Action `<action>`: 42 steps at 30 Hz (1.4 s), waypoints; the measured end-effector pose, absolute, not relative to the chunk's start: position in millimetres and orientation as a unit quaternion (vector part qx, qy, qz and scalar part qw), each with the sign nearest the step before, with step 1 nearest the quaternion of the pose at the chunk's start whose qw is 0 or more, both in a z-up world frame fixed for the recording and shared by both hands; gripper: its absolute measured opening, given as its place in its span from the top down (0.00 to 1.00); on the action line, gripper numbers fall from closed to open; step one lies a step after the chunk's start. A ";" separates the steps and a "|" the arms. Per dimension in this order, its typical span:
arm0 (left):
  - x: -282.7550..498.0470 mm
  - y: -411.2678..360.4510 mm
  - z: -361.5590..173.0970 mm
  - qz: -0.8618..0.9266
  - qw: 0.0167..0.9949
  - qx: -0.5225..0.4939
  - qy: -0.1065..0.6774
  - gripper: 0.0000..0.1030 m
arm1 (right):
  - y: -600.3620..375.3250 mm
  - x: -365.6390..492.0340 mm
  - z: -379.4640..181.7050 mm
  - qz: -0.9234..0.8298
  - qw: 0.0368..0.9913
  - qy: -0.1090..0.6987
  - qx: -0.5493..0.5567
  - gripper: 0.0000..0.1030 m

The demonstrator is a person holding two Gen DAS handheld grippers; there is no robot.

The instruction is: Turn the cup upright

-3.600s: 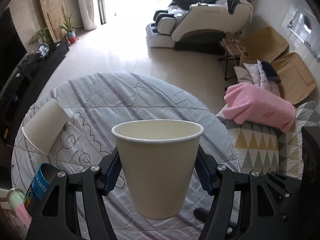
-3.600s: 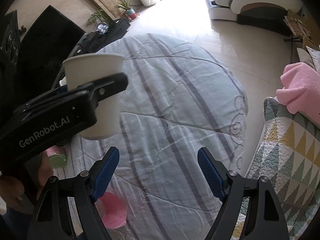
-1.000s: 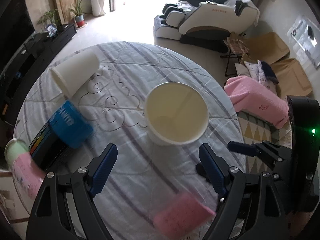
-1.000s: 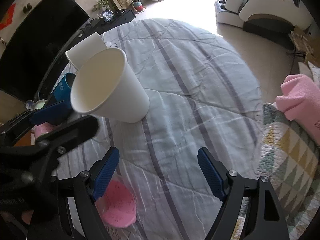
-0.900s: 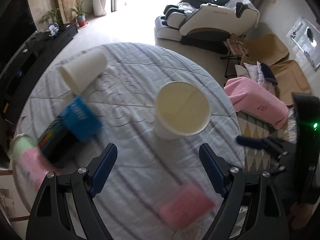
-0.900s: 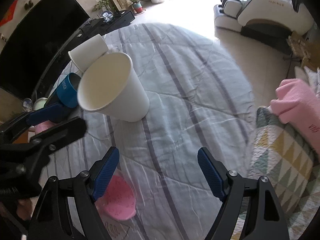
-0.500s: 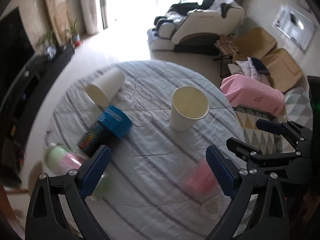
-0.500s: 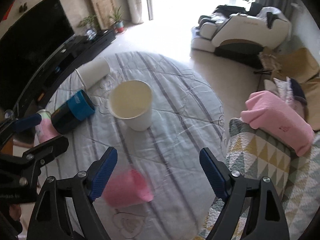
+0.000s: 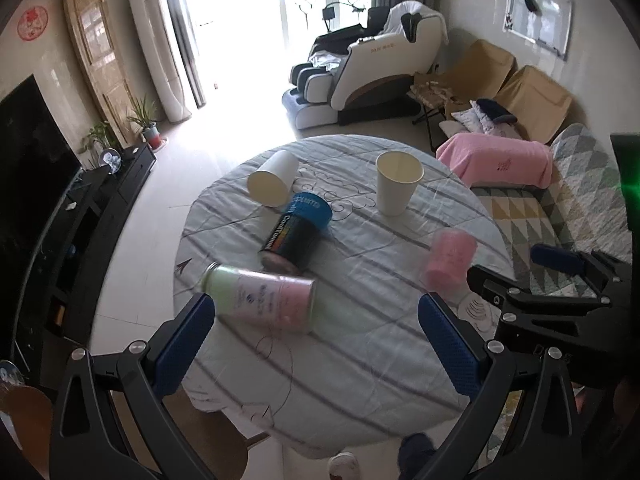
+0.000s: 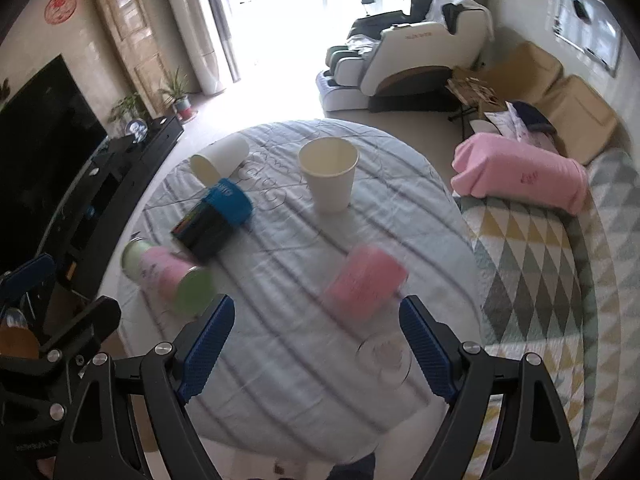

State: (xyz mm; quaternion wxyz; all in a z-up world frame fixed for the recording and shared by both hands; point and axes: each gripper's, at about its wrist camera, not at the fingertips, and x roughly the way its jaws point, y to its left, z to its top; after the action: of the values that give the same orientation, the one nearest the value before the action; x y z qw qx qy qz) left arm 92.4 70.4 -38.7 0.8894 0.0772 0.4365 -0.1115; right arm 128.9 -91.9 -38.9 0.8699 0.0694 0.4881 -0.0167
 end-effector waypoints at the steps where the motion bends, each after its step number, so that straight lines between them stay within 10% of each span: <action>1: 87.4 75.1 -34.7 -0.113 0.890 0.075 0.435 0.00 | -88.2 123.8 -36.3 -0.021 0.870 0.488 0.069 0.17; 42: -43.0 73.4 -13.4 -0.103 0.938 0.057 0.325 0.00 | -79.2 -14.0 -1.7 -0.047 0.929 0.362 0.059 0.17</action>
State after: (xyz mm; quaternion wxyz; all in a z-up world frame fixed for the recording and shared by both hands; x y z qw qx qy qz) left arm -43.0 73.4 -13.4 0.9381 0.0573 0.3254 -0.1034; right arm -14.0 -79.2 -1.7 0.9290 0.0589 0.3623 -0.0469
